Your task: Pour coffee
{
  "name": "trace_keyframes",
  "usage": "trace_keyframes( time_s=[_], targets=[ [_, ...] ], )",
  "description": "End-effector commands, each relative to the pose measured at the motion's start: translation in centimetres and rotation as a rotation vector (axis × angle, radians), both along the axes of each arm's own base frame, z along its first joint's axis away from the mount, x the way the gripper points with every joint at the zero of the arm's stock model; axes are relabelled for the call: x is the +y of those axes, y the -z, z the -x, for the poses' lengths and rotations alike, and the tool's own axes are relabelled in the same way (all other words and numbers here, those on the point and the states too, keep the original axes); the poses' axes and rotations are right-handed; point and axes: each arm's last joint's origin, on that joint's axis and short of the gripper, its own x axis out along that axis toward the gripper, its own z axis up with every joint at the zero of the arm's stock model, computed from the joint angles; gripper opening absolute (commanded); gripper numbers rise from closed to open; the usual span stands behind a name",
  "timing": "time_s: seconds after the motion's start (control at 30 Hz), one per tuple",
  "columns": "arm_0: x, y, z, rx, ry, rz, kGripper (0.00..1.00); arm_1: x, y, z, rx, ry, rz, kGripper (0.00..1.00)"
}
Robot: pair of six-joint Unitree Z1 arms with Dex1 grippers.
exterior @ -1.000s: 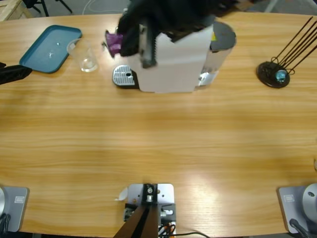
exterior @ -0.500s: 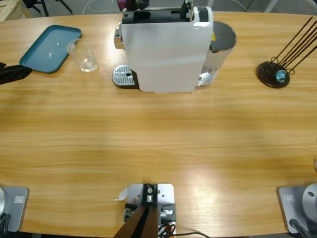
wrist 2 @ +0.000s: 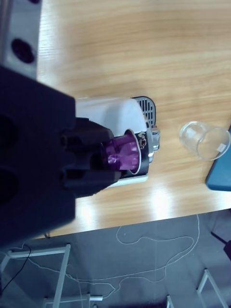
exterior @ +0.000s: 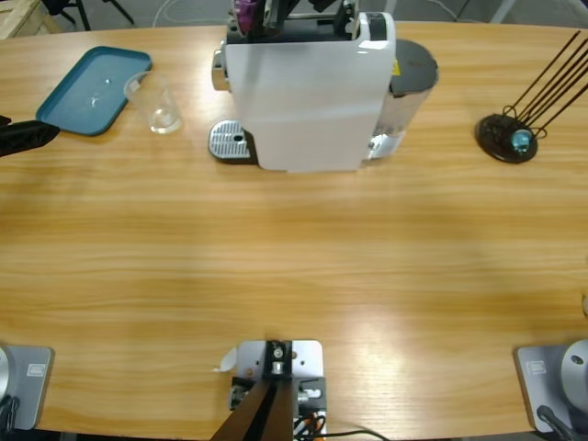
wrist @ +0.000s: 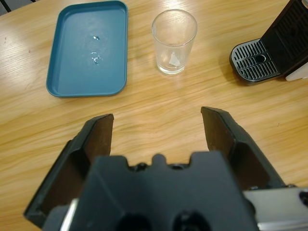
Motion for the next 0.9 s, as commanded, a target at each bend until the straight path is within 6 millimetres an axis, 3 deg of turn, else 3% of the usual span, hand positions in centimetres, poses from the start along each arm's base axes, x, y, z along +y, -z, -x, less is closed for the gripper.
trace_keyframes(
  time_s=[0.03,0.63,0.67,0.7,0.73,0.8,0.9],
  targets=[
    [-0.1,0.7,-0.2,0.020,-0.014,-0.015,0.784,0.1,2.3,-2.0,0.028,0.037,0.060,0.000],
    [-0.1,0.7,-0.2,0.020,-0.015,-0.016,0.784,0.6,3.6,-2.5,0.069,0.031,0.084,0.000],
    [-0.1,0.7,-0.2,0.020,-0.015,-0.016,0.784,0.7,3.8,-2.6,0.083,0.033,0.094,0.064],
    [-0.1,0.7,-0.2,0.020,-0.015,-0.016,0.784,0.7,4.1,-2.6,0.098,0.036,0.105,0.242],
    [-0.1,0.7,-0.2,0.020,-0.015,-0.016,0.784,0.7,4.3,-2.6,0.109,0.037,0.113,0.338],
    [-0.1,0.7,-0.2,0.021,-0.015,-0.017,0.784,0.7,4.4,-2.6,0.116,0.038,0.116,0.410],
    [-0.1,0.7,-0.3,0.021,-0.015,-0.017,0.784,0.8,4.4,-2.6,0.120,0.034,0.112,0.416]
  ],
)
